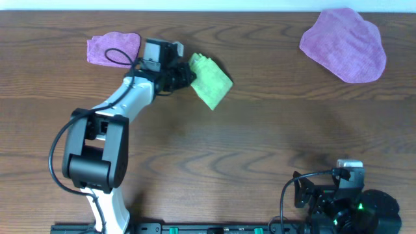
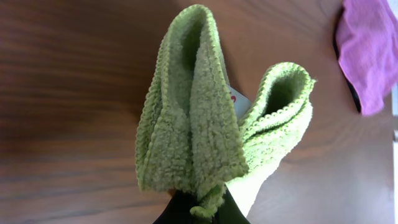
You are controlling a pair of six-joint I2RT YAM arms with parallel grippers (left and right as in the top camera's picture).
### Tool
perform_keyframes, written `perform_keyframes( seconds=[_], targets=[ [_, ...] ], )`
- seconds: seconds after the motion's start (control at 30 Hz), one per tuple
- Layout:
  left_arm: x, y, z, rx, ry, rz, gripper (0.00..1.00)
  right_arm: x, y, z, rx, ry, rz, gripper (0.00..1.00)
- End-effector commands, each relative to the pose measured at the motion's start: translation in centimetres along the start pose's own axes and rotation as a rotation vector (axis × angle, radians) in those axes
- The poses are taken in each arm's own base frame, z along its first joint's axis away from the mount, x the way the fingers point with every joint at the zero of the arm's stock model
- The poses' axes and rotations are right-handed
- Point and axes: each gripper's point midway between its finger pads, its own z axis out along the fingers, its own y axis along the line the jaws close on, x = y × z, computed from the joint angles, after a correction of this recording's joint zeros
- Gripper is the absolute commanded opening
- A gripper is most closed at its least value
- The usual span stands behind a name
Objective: Fold the cloth
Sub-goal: 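Carry the green cloth with the left gripper onto the small pink cloth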
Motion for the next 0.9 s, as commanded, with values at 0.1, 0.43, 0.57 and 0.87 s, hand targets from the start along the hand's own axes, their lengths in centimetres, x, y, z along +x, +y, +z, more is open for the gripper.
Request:
perform_keyframes(
  seconds=[0.1,0.43,0.57,0.87],
  targets=[
    [-4.6,1.4,-3.2,-0.037,-0.100,0.020,0.06,0.0,-0.1,0.0,0.007,-0.003,-0.008,0.99],
    [-9.3,2.4,-7.6,-0.152,-0.161,0.091,0.06,0.0,-0.1,0.0,0.006,-0.003,-0.008,0.99],
    [-11.1,3.3,-9.3,-0.186,-0.205,0.083,0.06,0.0,-0.1,0.0,0.006,-0.003,-0.008,0.99],
    [-12.7,6.0,-12.0,-0.244,-0.238,0.061,0.06,0.0,-0.1,0.0,0.007,-0.003,-0.008,0.99]
  ],
)
